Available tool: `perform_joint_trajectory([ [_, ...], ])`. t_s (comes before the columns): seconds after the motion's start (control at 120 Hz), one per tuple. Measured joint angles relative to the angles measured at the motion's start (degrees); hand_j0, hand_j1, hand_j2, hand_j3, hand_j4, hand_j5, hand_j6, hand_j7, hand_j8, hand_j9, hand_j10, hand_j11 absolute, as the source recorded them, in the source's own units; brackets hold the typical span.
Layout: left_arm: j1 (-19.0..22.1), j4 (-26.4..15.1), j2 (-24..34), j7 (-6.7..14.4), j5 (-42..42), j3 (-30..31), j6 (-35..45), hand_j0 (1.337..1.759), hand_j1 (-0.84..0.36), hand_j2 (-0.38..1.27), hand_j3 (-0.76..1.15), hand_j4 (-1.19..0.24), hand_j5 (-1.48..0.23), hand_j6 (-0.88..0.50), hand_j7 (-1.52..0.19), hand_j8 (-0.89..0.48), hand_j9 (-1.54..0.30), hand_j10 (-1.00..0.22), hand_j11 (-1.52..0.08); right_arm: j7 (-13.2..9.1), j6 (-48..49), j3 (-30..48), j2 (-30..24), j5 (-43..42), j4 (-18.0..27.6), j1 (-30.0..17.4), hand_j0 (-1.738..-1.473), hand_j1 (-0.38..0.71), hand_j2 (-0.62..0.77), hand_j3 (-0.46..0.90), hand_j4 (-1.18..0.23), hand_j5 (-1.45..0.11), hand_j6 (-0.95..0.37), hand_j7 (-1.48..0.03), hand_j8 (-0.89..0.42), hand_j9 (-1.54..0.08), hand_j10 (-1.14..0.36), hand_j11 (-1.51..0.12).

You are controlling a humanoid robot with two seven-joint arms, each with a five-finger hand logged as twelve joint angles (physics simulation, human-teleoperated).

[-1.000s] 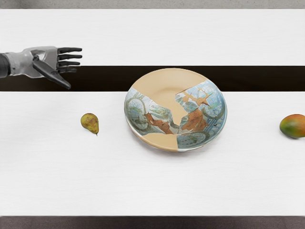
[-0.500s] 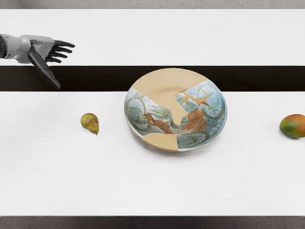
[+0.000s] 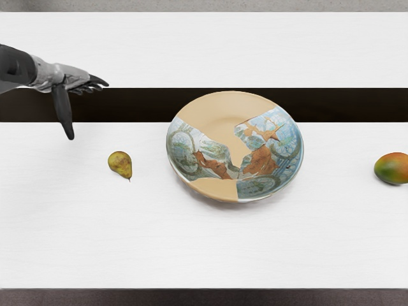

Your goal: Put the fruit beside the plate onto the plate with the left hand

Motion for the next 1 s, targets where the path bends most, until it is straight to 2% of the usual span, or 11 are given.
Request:
perform_joint_trajectory([
  [0.05, -1.55, -1.30, -0.52, -0.05, 0.23, 3.10, 0.00, 1.658, 0.33, 0.00, 0.00, -0.02, -0.02, -0.02, -0.02, -0.02, -0.02, -0.02, -0.02, 0.00, 0.00, 0.00, 0.00, 0.00, 0.01, 0.00, -1.658, -0.35, 0.00, 0.00, 0.00, 0.00, 0.00, 0.00, 0.00, 0.00, 0.00, 0.00],
  [0.158, -1.63, -3.82, -3.28, -1.30, 2.95, 8.16, 0.00, 1.658, 0.33, 0.00, 0.00, -0.02, -0.02, -0.02, -0.02, -0.02, -0.02, -0.02, -0.02, 0.02, 0.00, 0.00, 0.00, 0.00, 0.03, 0.00, -1.658, -0.35, 0.00, 0.00, 0.00, 0.00, 0.00, 0.00, 0.00, 0.00, 0.00, 0.00],
  [0.275, -2.71, -4.98, -4.25, -1.90, 4.84, 10.84, 0.01, 1.658, 0.33, 0.00, 0.00, -0.02, -0.02, -0.02, -0.02, -0.02, -0.02, -0.02, -0.02, 0.00, 0.00, 0.00, 0.00, 0.00, 0.01, 0.00, -1.658, -0.35, 0.00, 0.00, 0.00, 0.00, 0.00, 0.00, 0.00, 0.00, 0.00, 0.00],
  [0.517, -2.84, -6.06, -4.99, -2.39, 6.70, 11.95, 0.00, 1.658, 0.33, 0.00, 0.00, -0.02, -0.02, -0.02, -0.02, -0.02, -0.02, -0.02, -0.02, 0.00, 0.00, 0.00, 0.00, 0.00, 0.00, 0.00, -1.658, -0.35, 0.00, 0.00, 0.00, 0.00, 0.00, 0.00, 0.00, 0.00, 0.00, 0.00],
  [1.0, -0.59, -6.35, -9.59, -5.13, 12.10, 12.59, 0.80, 1.658, 0.33, 0.00, 0.00, -0.02, -0.02, -0.02, -0.02, -0.02, -0.02, -0.02, -0.02, 0.01, 0.00, 0.00, 0.00, 0.00, 0.01, 0.00, -1.658, -0.35, 0.00, 0.00, 0.00, 0.00, 0.00, 0.00, 0.00, 0.00, 0.00, 0.00],
])
